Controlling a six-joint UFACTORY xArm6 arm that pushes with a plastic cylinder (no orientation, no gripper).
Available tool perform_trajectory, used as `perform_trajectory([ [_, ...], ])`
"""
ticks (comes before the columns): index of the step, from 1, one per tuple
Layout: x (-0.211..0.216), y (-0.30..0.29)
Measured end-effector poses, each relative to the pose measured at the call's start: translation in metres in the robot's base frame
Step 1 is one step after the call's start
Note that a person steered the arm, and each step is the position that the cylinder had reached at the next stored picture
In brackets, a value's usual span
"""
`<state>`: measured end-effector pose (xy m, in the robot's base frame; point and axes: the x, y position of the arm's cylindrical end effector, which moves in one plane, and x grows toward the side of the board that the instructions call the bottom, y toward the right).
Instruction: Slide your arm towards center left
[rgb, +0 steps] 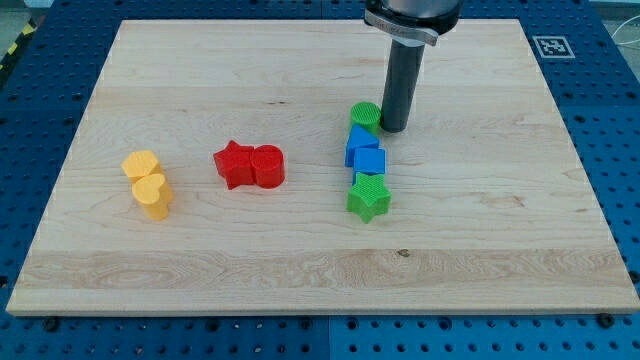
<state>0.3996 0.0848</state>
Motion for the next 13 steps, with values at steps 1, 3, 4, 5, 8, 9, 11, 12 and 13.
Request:
perform_trajectory([
  [1, -0.019, 0.0],
  [3, -0.057, -0.013],
  [4, -0.065, -0.03],
  [5, -0.065, -0.053],
  [8, -0.047, -0.117],
  [9, -0.041, -0.139],
  [11, -0.038, -0.187],
  [12, -0.038, -0.211],
  [13, -0.038, -0.235],
])
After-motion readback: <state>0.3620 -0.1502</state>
